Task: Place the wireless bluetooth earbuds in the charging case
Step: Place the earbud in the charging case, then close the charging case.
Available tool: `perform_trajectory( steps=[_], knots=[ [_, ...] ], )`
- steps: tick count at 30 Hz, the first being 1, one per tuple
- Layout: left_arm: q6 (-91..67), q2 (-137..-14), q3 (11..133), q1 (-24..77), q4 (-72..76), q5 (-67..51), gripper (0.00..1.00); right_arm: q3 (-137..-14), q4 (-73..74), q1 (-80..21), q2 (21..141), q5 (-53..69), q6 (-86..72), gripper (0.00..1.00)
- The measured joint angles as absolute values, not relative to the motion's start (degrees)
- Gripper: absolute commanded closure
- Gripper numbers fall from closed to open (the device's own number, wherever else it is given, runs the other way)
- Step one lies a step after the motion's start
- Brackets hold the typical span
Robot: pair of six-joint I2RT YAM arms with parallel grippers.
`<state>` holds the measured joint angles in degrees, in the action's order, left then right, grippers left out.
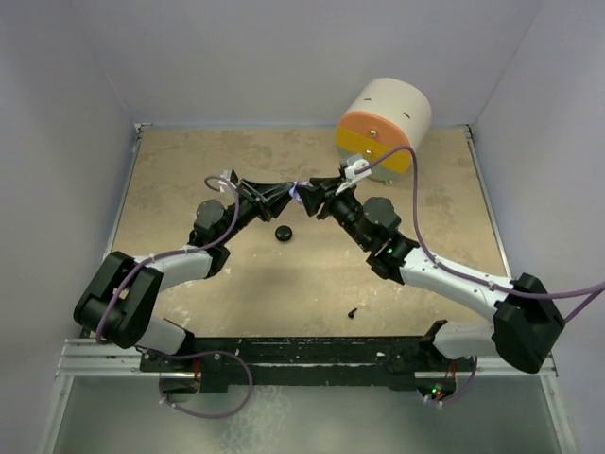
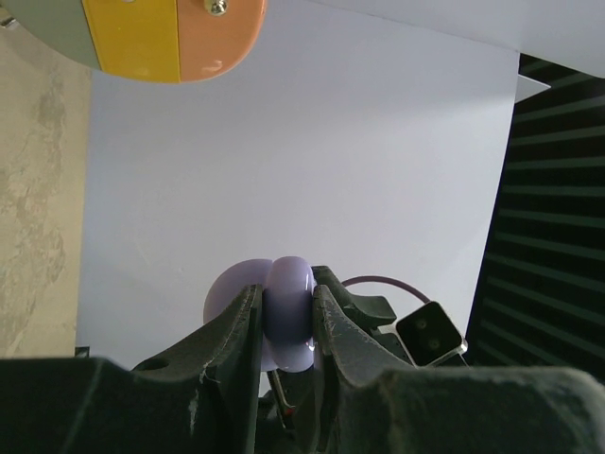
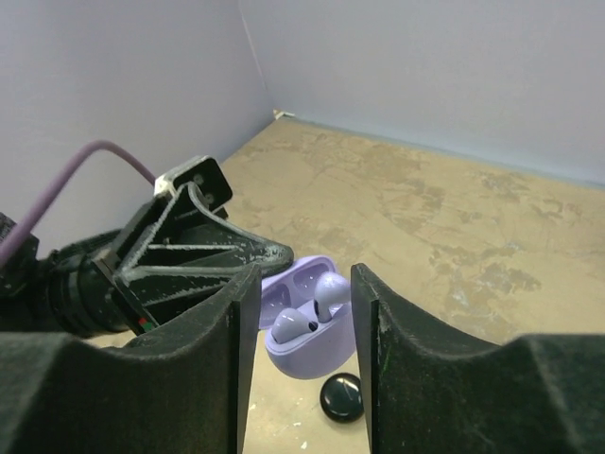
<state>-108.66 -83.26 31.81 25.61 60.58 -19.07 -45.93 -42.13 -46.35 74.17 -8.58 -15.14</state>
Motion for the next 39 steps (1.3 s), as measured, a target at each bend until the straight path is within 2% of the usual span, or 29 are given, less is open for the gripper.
perform_trajectory(
  steps=[3,8,12,16,17,23,30,39],
  knots=[
    [-108.31,-83.37,31.81,25.63,60.36,-18.96,1.0,-45.95,-41.82,-46.48,72.47,-9.82,-15.66,0.48],
    [-108.25,-83.81,31.81,25.63,60.27,-18.44,1.0,-46.15,-39.64,-46.5,68.38,-13.8,-16.36,0.3],
    [-107.87,-84.25,32.1,25.63,58.83,-17.52,1.0,-46.39,-35.92,-46.5,64.93,-18.72,-16.34,0.21],
    [-106.87,-84.66,34.17,25.63,54.96,-15.7,1.0,-46.39,-30.76,-46.52,62.96,-22.98,-17.56,0.02],
    [-106.67,-84.66,35.0,25.63,53.82,-15.03,1.0,-46.37,-29.19,-46.63,62.96,-23.66,-18.04,0.0],
    [-103.15,-84.66,41.69,25.63,46.13,-11.27,1.0,-43.66,-23.77,-50.54,65.28,-28.21,-20.08,0.0],
    [-99.74,-84.53,44.84,25.63,39.05,-7.77,1.0,-43.64,-22.15,-52.86,75.61,-31.75,-20.97,0.0],
    [-98.32,-81.84,43.48,25.63,34.02,-5.82,1.0,-43.64,-32.36,-52.86,80.55,-31.27,-19.79,0.0]
  ],
)
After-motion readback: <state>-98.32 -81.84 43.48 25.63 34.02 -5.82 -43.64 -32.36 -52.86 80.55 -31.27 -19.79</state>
